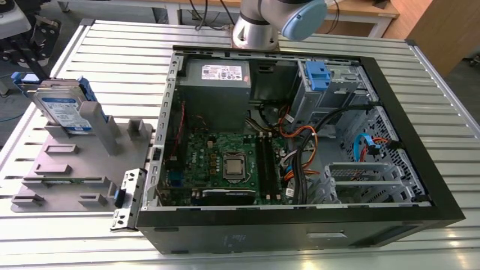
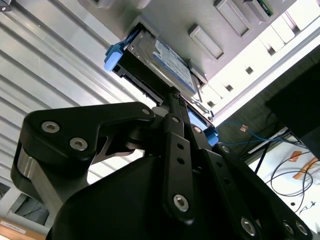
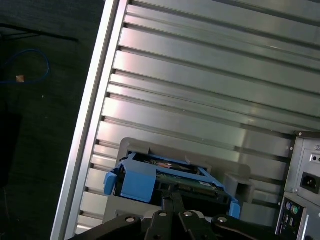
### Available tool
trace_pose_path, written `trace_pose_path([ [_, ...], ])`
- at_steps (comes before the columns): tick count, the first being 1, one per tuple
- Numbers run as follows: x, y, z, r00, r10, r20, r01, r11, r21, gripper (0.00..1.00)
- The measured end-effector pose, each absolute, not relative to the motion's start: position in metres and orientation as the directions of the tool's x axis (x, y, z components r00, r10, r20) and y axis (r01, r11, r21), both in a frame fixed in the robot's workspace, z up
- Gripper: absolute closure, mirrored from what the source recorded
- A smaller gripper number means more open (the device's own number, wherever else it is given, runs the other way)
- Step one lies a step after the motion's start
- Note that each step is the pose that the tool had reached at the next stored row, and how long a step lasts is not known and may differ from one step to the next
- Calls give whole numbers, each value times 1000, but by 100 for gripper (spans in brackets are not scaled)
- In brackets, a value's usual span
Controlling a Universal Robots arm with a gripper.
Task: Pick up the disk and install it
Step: 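Pick up the disk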
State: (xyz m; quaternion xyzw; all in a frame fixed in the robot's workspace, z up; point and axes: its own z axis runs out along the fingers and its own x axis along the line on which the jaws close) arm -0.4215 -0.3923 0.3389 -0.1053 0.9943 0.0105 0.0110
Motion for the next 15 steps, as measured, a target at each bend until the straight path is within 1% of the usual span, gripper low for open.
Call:
trace_pose_path([
  [9, -422, -392, 339, -949, -314, -24, -315, 949, 18, 89],
  [15, -422, -392, 339, -947, -320, -24, -321, 947, 19, 89],
])
